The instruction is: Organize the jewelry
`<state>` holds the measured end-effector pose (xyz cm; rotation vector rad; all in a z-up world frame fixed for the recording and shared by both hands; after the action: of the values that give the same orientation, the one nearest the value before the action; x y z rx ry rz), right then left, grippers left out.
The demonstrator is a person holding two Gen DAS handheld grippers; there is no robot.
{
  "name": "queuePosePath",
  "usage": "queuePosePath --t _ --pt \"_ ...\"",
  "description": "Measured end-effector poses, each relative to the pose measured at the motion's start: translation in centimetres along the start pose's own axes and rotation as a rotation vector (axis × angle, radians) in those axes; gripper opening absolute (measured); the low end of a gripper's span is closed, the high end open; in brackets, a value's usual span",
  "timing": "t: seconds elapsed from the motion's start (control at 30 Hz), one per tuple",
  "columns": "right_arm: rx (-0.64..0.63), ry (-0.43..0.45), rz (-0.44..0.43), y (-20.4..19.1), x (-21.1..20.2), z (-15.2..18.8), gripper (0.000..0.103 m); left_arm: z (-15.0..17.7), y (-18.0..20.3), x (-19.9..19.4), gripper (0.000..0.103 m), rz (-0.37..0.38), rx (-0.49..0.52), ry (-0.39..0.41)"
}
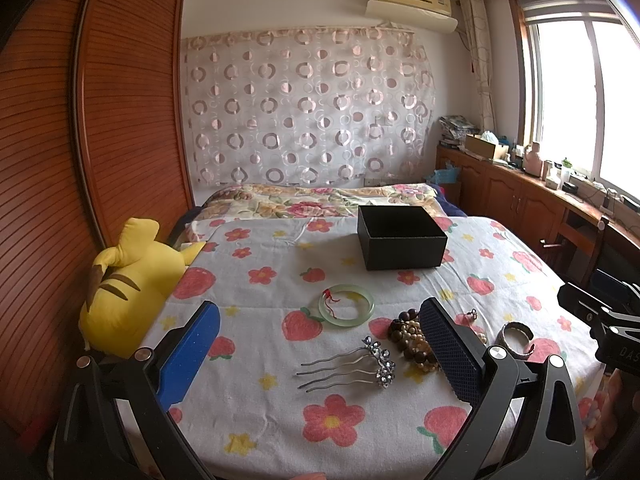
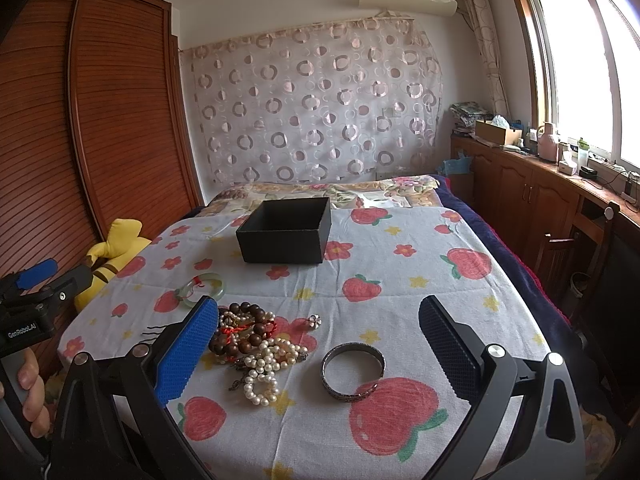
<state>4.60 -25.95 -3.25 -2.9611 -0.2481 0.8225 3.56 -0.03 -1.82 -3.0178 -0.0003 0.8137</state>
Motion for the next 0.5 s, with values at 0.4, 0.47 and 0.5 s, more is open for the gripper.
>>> queuePosePath --t 0.4,0.47,0.5 --pt "0.000 0.001 -0.001 0.07 -0.02 -0.11 0.101 0.00 0.01 0.00 0.097 0.000 0.001 0.000" --pt "-0.001 0.002 -0.001 -0.04 -0.01 -0.02 0.101 0.00 0.00 -0.01 0.097 -0.001 0.001 0.000" --pt "-0.001 0.002 0.000 0.00 -0.01 -0.05 0.101 0.00 0.01 0.00 0.097 -0.001 0.001 0.000"
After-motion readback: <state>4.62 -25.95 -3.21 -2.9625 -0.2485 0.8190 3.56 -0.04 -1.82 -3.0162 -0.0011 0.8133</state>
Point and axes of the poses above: each gripper's, at about its wrist camera, not at the fingertips, and x roughly the way its jaws point, y to its right, z to its underside, the point moved 4 cm from there along x, roughly the way its jaws point, and after that the axes turned 3 degrees about -y, right-handed, at the moved point
